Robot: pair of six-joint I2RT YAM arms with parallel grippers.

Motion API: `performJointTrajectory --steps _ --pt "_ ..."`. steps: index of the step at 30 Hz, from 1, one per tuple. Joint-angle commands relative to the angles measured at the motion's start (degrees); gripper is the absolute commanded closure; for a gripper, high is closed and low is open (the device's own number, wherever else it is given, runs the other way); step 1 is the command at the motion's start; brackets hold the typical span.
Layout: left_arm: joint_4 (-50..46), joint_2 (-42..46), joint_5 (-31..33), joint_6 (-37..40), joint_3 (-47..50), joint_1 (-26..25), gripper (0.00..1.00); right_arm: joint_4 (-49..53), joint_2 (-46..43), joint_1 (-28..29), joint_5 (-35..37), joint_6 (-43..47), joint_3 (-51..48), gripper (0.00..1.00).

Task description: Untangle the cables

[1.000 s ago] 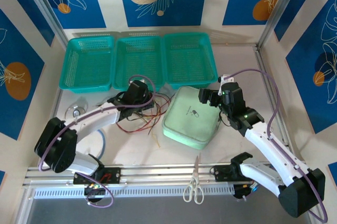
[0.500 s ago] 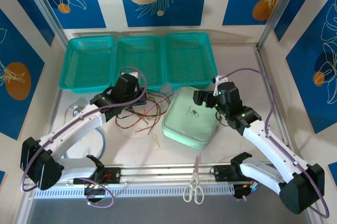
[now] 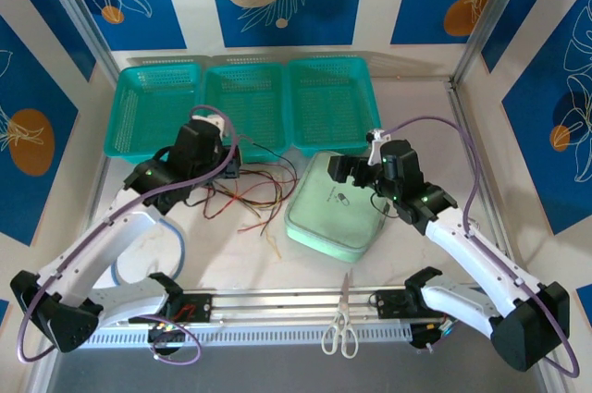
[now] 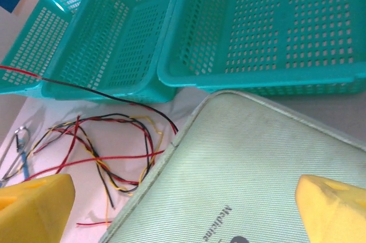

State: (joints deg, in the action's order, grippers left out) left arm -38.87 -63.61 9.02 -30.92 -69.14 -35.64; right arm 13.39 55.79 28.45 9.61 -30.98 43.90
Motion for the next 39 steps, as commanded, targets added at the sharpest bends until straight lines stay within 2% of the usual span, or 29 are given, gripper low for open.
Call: performJointTrajectory --steps 1,5,7,12,16,22,28,34,39 --pt "-3.5 0.8 -0.6 2.1 -3.2 0.6 1.0 -2.7 1.1 1.6 -2.7 -3.3 1.7 0.0" --pt "-5.2 -0.1 -1.1 3.4 -5.7 0.8 1.0 -5.0 3.0 3.2 -3.7 -4.0 2.6 0.0" --pt "-5.8 -0.6 -1.8 3.8 -6.1 0.9 1.0 -7.6 4.5 4.3 -5.5 -1.1 2.7 0.02" --pt "-5.5 -0.6 -2.7 4.3 -5.6 1.1 1.0 -16.5 9.0 8.2 -5.5 19.1 2.1 0.04" --pt "-6.9 -0.9 -3.8 5.0 -7.1 1.4 1.0 -23.2 13.7 7.2 -12.3 31.4 2.6 0.09" --pt "-9.5 -2.0 -9.3 5.0 -12.8 2.4 1.0 -23.7 19.8 5.8 -22.7 36.6 8.5 0.12" --pt "-14.5 -3.6 -8.0 8.1 -15.5 3.3 1.0 -24.2 25.6 5.0 -29.4 44.5 12.5 0.14" --pt "-13.6 -3.4 -10.3 7.9 -15.8 3.9 1.0 -22.0 33.9 4.5 -33.0 49.4 20.4 0.2" --pt "-13.6 -3.3 -10.8 7.8 -15.2 4.1 1.0 -16.2 39.6 5.3 -35.7 51.7 27.7 0.23"
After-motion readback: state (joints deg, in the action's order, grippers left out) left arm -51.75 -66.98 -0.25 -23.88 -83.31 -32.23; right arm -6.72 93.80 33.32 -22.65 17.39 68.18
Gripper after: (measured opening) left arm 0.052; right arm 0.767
